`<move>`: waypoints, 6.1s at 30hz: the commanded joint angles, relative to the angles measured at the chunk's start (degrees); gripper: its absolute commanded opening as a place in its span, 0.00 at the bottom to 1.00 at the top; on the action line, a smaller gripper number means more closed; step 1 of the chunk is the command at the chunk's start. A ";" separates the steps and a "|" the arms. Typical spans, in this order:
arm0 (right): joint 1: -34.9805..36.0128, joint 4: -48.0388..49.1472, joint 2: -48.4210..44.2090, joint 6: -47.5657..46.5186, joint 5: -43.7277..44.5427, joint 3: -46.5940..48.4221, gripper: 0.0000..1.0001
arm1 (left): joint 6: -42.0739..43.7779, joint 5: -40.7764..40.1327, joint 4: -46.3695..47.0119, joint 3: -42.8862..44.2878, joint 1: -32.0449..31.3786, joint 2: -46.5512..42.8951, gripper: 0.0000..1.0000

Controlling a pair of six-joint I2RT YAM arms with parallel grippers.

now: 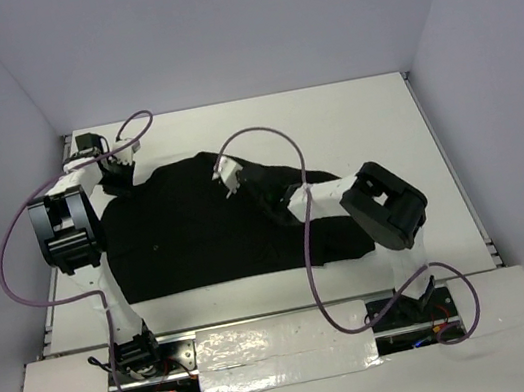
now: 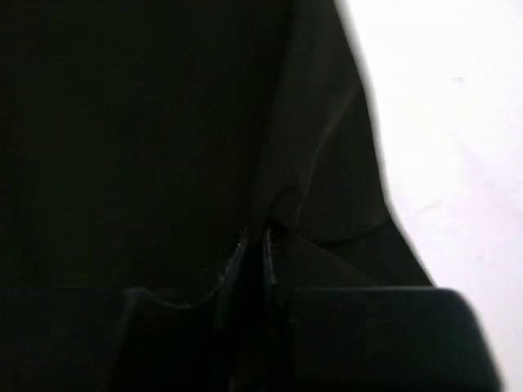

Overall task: Fold and stack the long sleeve shirts
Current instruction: Fold the shirt

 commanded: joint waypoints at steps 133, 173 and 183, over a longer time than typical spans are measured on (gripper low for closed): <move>-2.44 -47.81 29.86 24.16 -8.64 59.67 0.69 | 2.05 1.03 0.92 -4.21 0.18 -5.04 0.00; 1.61 -43.33 26.70 16.52 -7.85 50.53 0.27 | 1.70 1.47 0.75 -3.59 1.59 -4.60 0.00; -1.28 -39.11 16.69 16.52 -2.84 44.74 0.00 | 2.66 0.33 1.54 -4.74 1.68 -5.65 0.00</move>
